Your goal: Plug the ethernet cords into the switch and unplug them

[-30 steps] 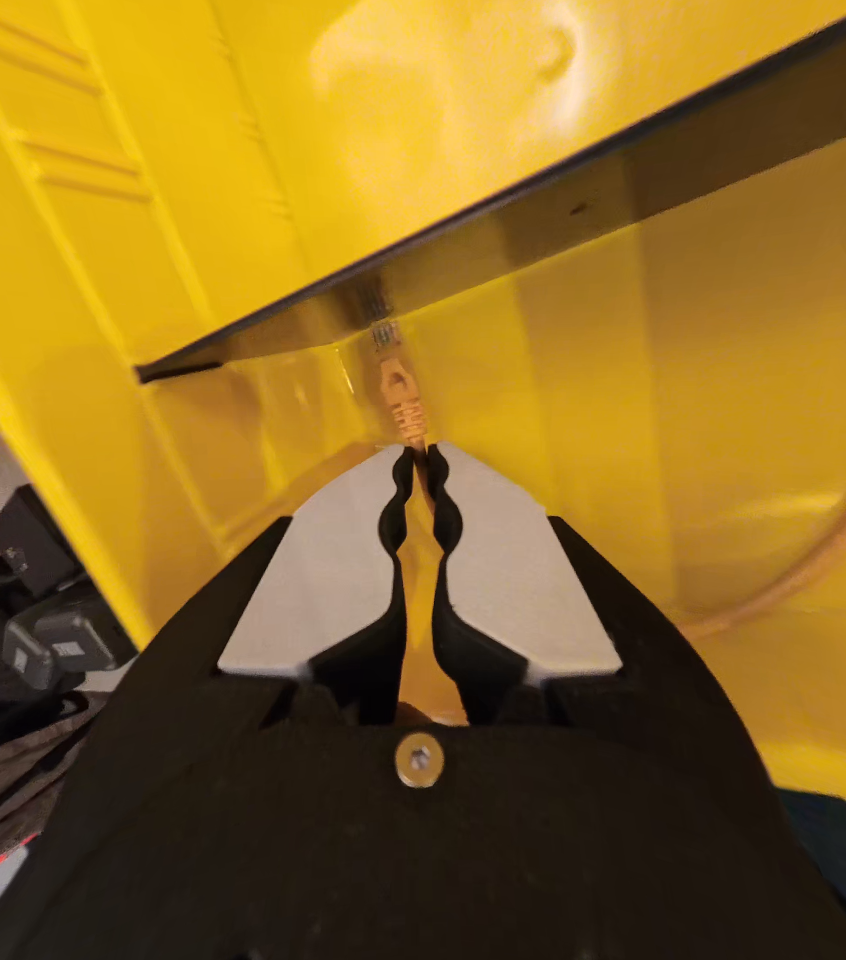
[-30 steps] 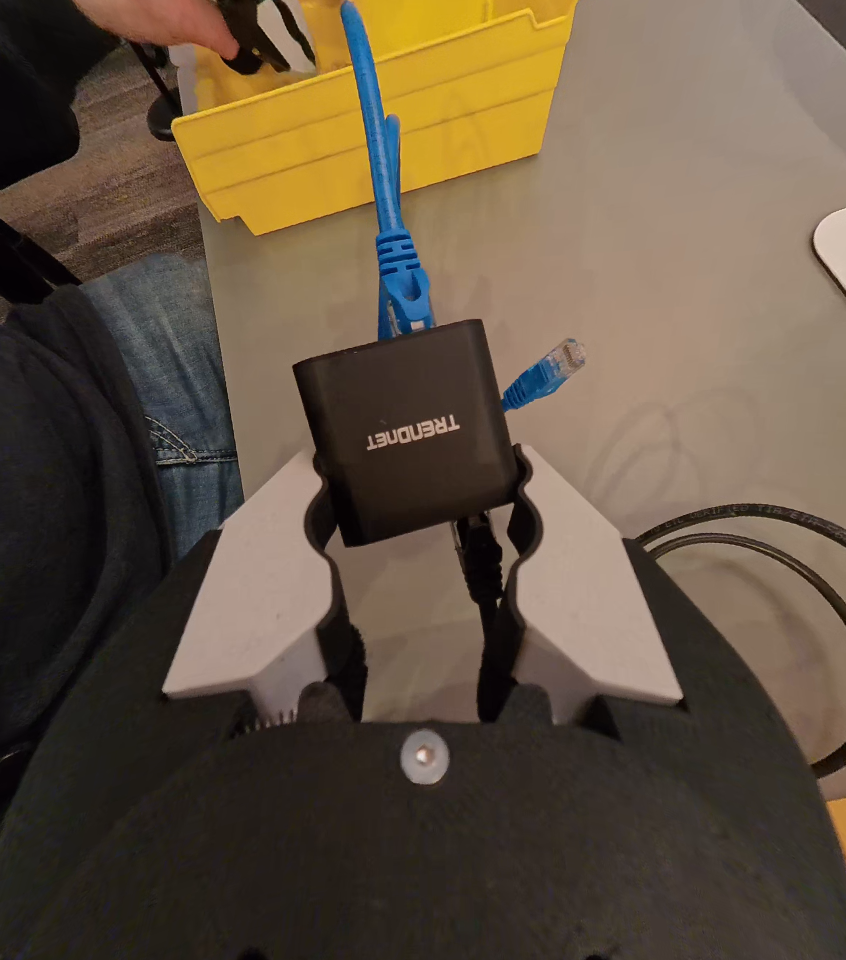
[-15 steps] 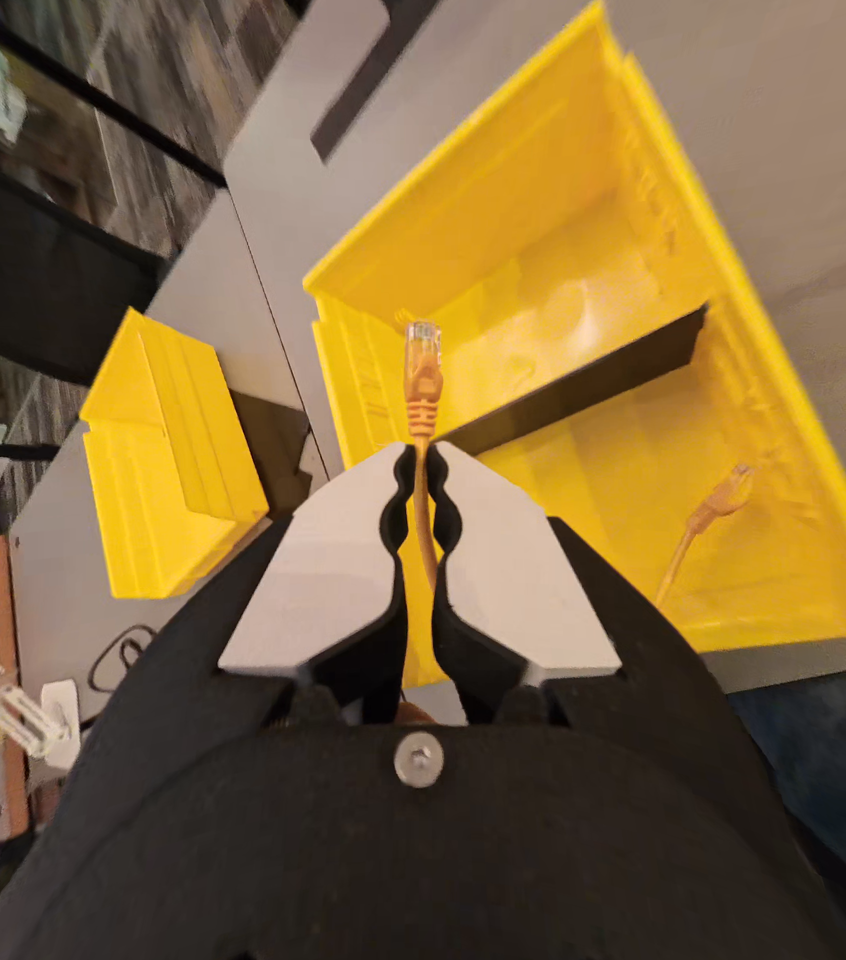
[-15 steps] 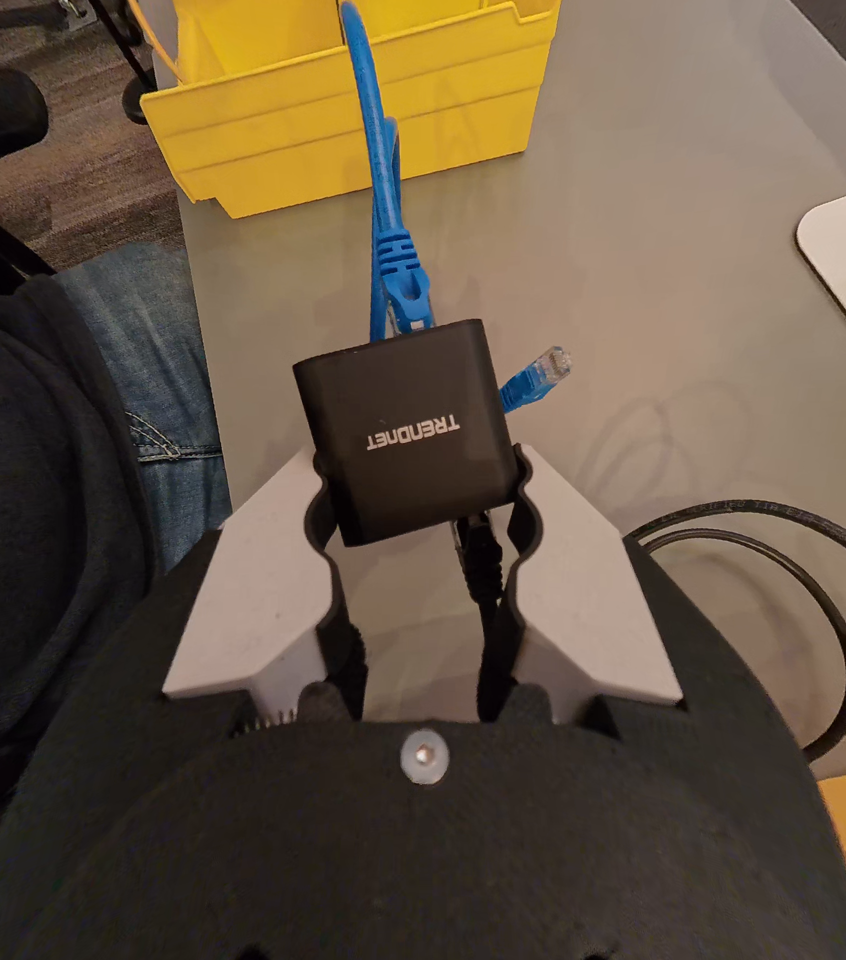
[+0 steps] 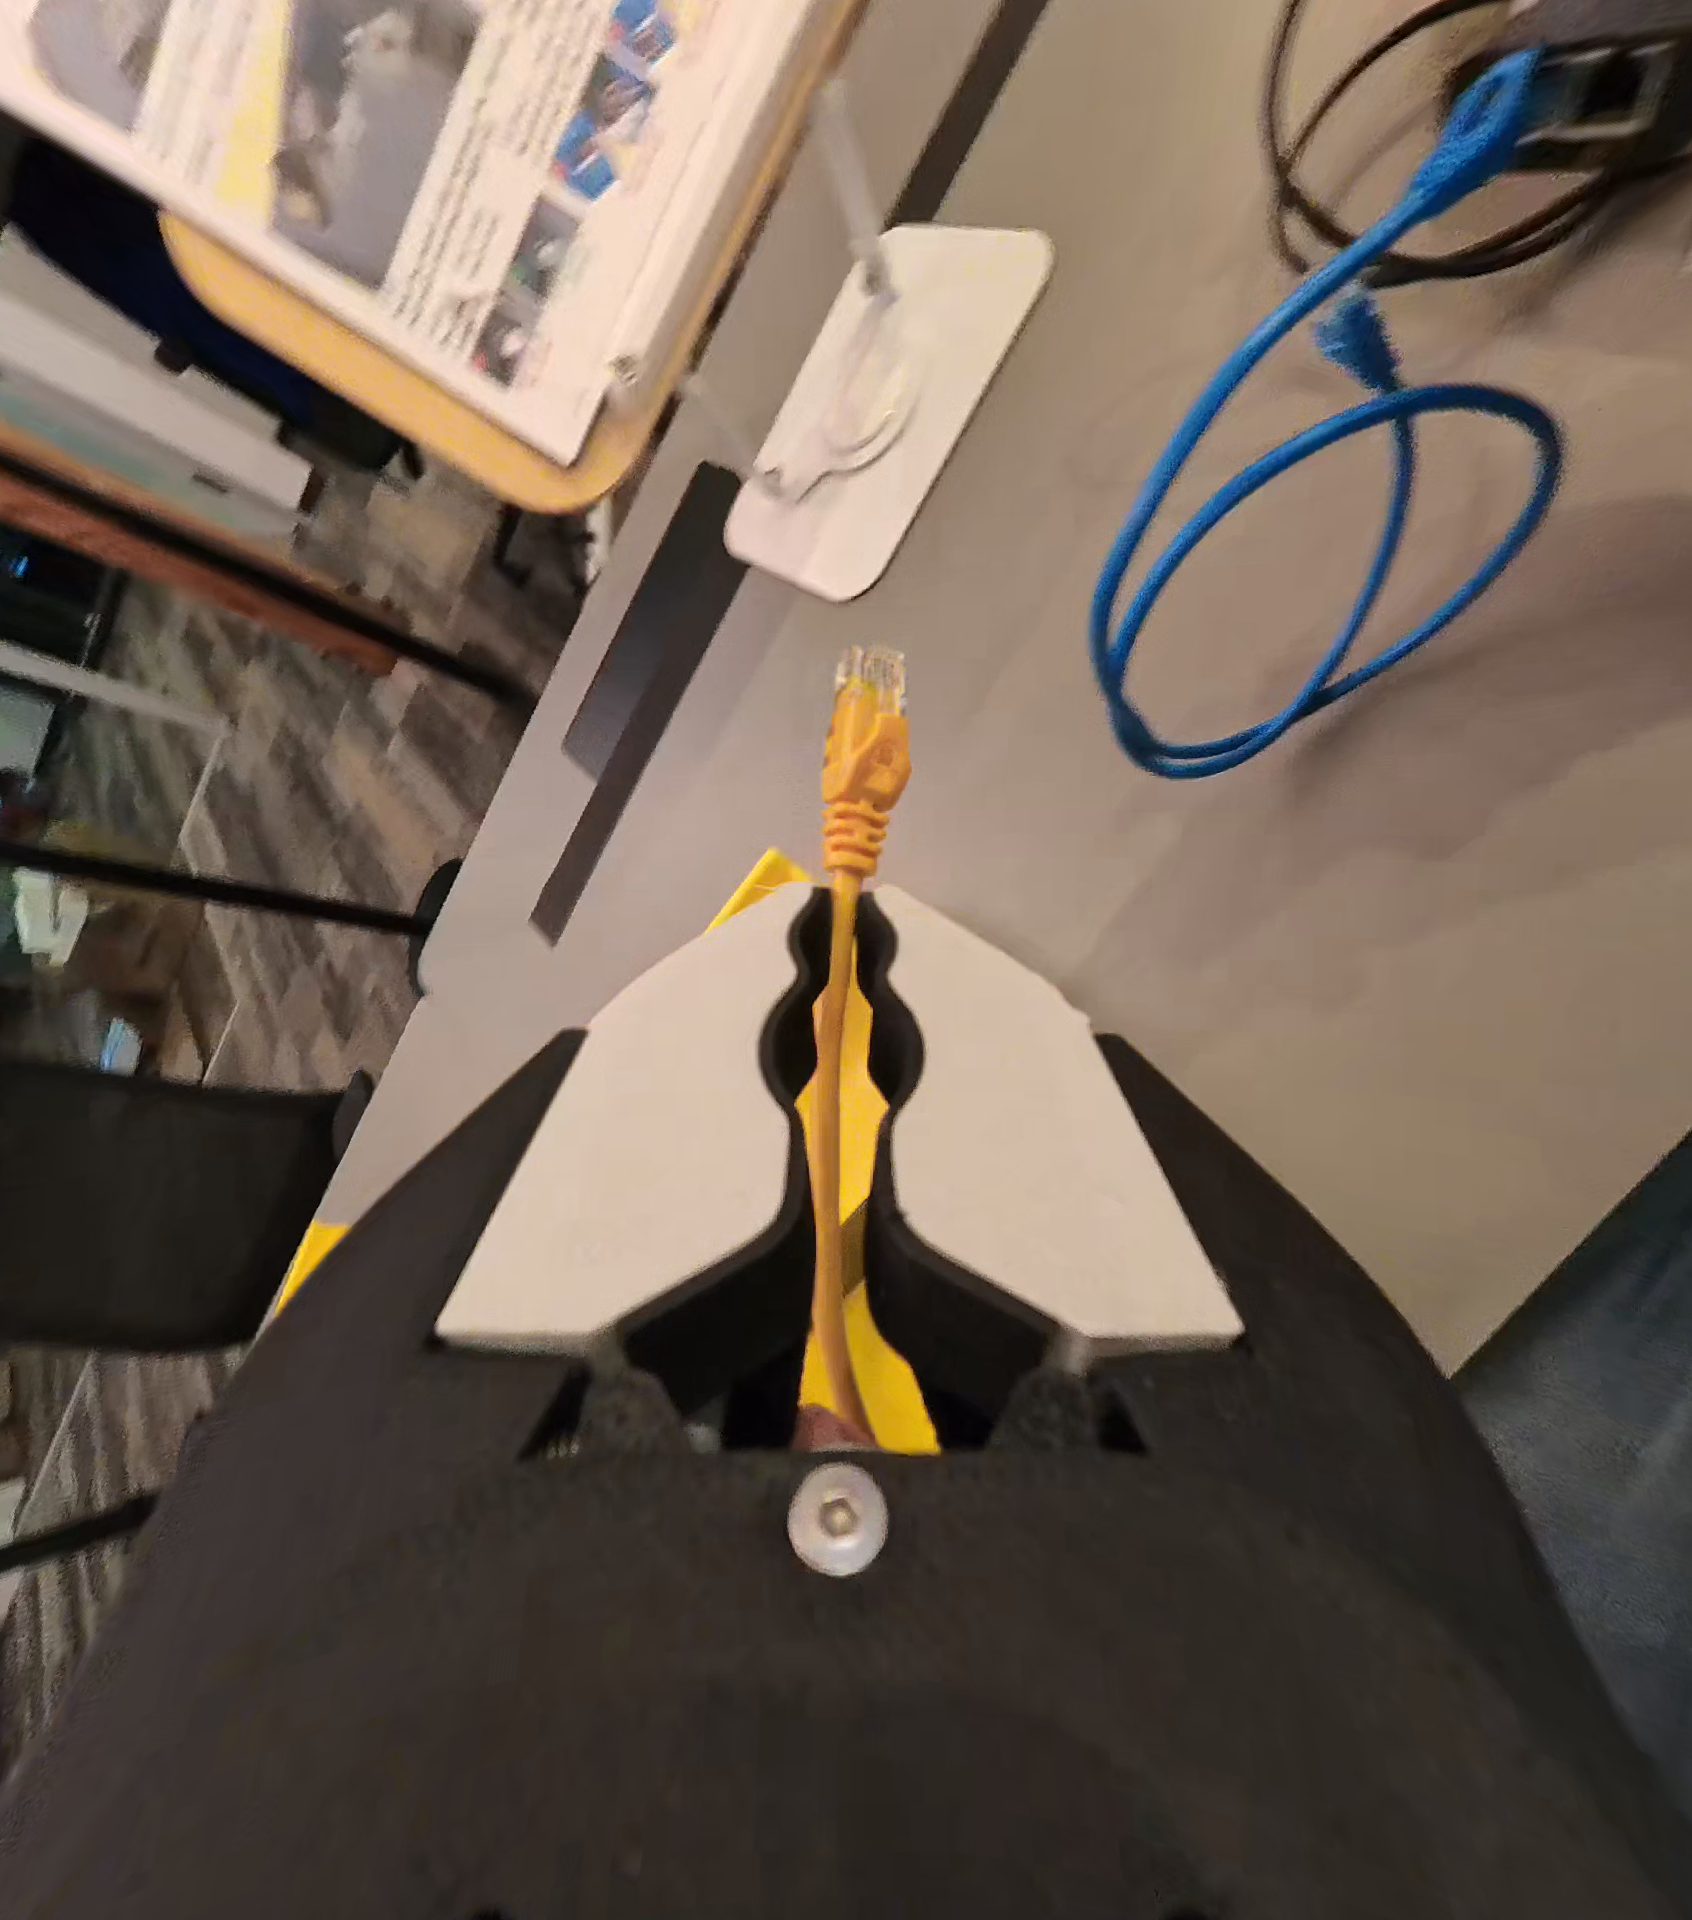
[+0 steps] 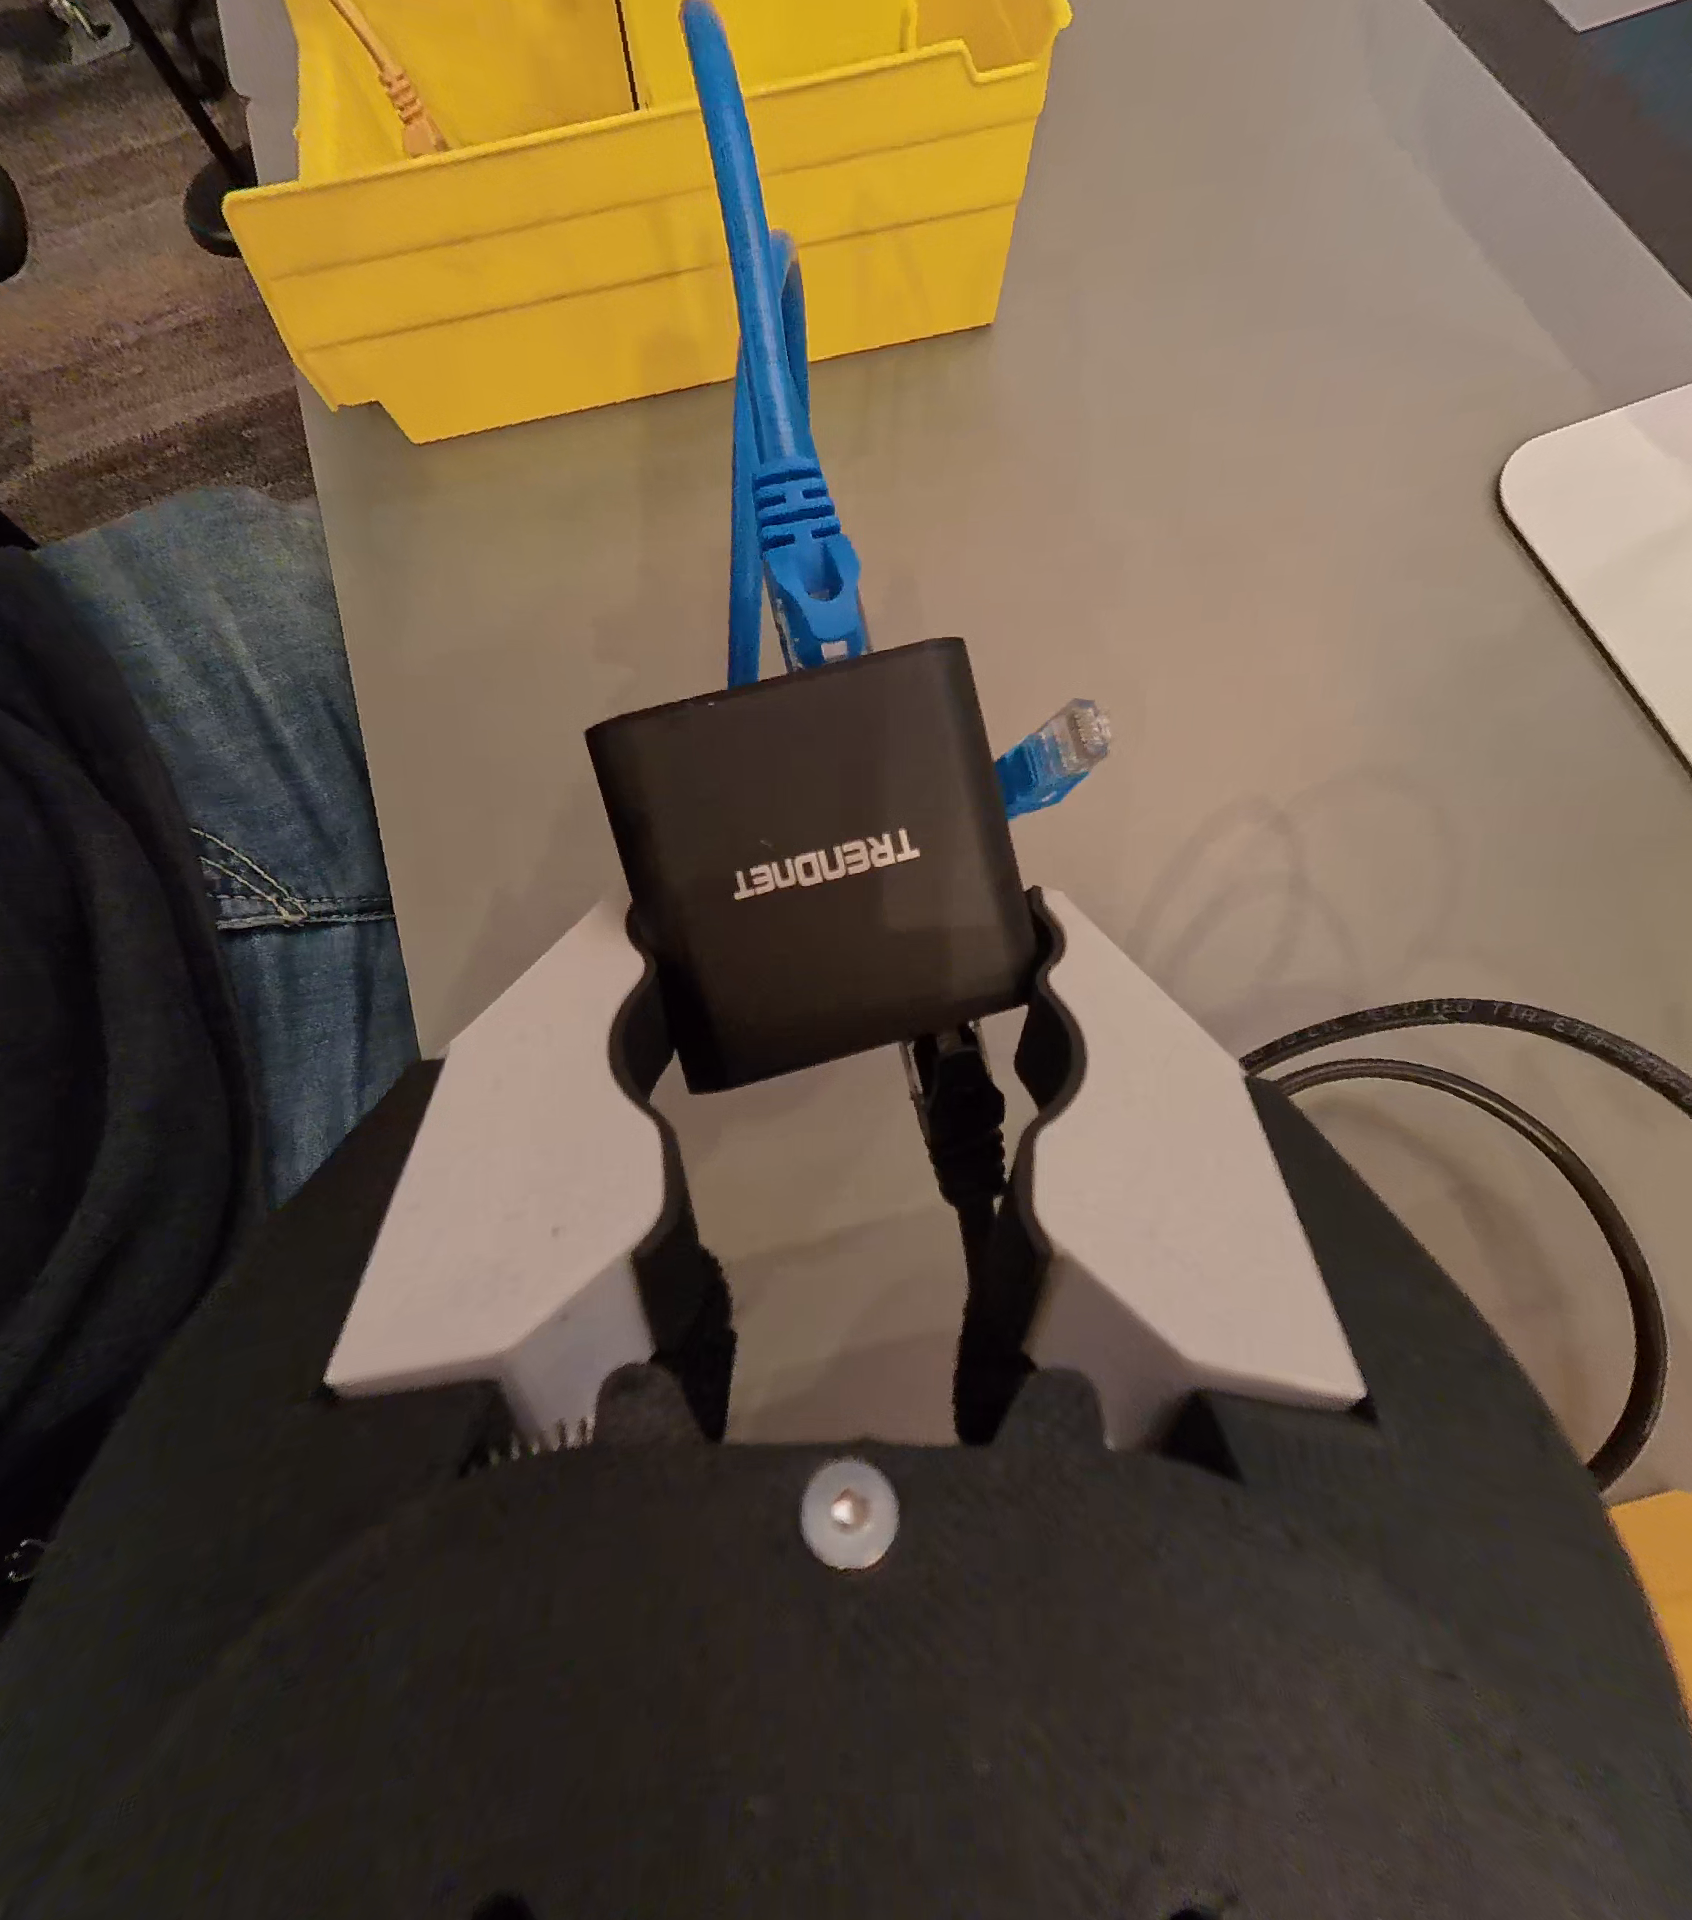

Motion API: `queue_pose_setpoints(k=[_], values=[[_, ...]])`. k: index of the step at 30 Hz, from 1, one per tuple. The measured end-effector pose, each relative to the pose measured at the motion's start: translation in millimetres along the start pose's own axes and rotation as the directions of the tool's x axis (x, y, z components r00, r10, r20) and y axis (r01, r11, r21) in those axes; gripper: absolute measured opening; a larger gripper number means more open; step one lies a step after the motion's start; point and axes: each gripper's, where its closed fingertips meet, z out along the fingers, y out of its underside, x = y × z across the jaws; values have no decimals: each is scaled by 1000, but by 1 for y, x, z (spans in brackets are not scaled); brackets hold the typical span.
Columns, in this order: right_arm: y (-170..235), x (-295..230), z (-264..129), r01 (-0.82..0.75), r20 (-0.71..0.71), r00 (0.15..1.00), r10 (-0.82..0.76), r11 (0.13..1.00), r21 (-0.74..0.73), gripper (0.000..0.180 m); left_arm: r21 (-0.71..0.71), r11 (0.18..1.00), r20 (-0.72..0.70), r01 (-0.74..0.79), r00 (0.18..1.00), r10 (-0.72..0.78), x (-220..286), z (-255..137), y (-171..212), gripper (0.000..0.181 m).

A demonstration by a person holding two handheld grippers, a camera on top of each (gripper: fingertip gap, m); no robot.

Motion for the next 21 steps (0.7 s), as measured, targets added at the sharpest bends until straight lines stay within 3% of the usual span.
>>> queue_pose_setpoints(k=[10,21], values=[[7,6,3,19,-25,999,-20,999,-34,66,109,980,-263,-163,947,187,89,47,-66,5],[7,5,8,57,-29,998,-59,996,-66,66,98,959,-362,-264,888,282,129,97,-78,5]])
